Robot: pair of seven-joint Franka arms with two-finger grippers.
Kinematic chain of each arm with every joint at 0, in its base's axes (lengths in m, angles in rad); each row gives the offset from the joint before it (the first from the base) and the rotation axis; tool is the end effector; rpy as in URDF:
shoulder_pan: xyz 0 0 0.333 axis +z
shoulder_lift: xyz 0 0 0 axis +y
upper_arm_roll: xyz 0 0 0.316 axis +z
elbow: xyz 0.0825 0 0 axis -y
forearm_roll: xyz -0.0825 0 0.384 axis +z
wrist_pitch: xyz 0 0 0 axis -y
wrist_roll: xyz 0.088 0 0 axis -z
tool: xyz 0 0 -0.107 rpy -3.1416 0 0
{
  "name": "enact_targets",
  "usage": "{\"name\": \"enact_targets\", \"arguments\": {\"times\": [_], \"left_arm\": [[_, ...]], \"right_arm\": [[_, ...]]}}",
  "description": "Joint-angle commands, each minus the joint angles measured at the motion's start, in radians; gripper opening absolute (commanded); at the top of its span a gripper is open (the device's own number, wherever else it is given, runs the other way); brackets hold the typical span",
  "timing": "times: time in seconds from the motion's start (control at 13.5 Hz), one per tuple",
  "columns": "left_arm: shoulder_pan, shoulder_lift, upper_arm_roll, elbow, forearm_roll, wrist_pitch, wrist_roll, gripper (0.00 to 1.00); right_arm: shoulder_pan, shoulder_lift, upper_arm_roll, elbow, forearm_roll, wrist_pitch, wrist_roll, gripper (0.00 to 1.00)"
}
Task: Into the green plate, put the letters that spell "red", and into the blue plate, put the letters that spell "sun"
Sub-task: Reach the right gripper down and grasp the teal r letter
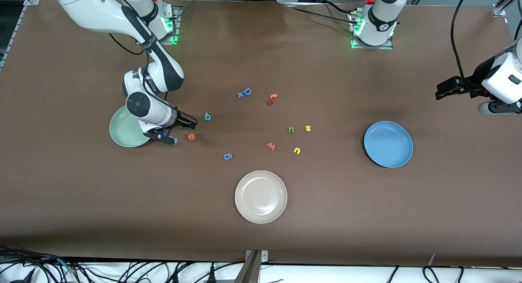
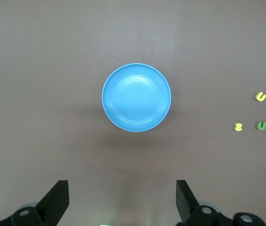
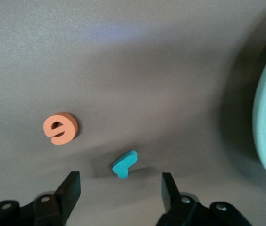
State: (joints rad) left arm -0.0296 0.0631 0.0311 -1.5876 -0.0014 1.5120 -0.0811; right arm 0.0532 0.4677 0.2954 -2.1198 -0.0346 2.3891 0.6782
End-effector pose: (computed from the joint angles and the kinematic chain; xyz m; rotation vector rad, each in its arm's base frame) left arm 0.5640 0.0002 0.5766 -3.1253 -0.1293 0.2170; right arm 0.5222 0.1926 0.1835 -3.0734 0.4967 0.3273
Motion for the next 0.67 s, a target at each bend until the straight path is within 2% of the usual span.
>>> {"name": "enact_targets", "arguments": {"times": [0.0, 0.44, 0.59], "left_arm": [[0.005, 0.003, -0.004, 0.026, 0.009, -0.004, -0.029, 1.00], [0.005, 0.000, -0.005, 0.026, 0.003, -0.006, -0.065, 1.00], [-0.004, 0.001, -0.007, 0.026, 0.006, -0.006, -0.072, 1.00]], "right_arm": [[-0.001, 0.014, -0.002, -0.011, -0.005, 0.036, 0.015, 0.77], [-0.003, 0.022, -0.002, -0.009, -0.016, 0.053, 0.015, 0.73], [-0.003, 0.031, -0.002, -0.009, -0.018, 0.058, 0.015, 0.63]]}}
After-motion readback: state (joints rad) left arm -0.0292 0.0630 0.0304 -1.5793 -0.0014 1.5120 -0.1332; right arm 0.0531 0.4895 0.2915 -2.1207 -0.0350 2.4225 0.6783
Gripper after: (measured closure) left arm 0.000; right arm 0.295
